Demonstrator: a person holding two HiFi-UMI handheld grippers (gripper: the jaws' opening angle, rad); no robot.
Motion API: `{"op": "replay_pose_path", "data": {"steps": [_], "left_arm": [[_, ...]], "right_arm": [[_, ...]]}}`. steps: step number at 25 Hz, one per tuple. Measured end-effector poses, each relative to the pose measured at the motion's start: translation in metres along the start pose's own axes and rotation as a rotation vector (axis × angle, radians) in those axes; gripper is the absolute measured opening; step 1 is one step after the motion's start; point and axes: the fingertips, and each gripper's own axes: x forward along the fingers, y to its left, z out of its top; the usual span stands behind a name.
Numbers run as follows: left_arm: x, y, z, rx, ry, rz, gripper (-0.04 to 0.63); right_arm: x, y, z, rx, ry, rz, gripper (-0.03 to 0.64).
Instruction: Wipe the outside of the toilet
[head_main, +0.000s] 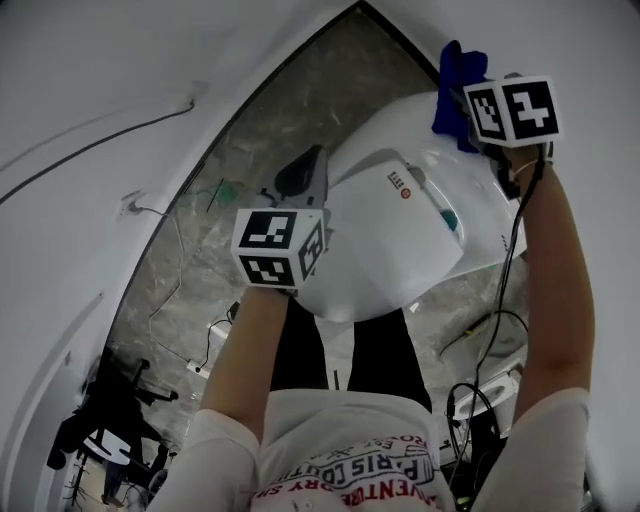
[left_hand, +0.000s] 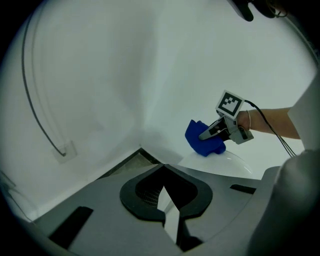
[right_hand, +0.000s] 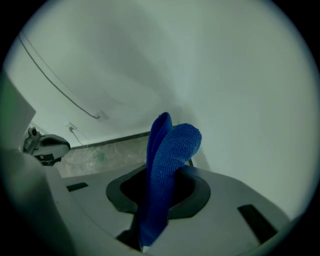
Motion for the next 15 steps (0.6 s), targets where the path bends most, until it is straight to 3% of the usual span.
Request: {"op": "replay_pose_path", "data": {"steps": [6,15], "left_arm": [[0.004,0.028,-0.042,-0.015,0.051,0.029,0.006],[0.019,0.045,-0.056,-0.047,0.041,0.053,0.006]], "right_arm": [[0.042,0.01,-0.005,-0.109,0.155,0.052,0.077],[0.088,0.042,-0.005,-0.36,0.342,0.104,0.075]]}}
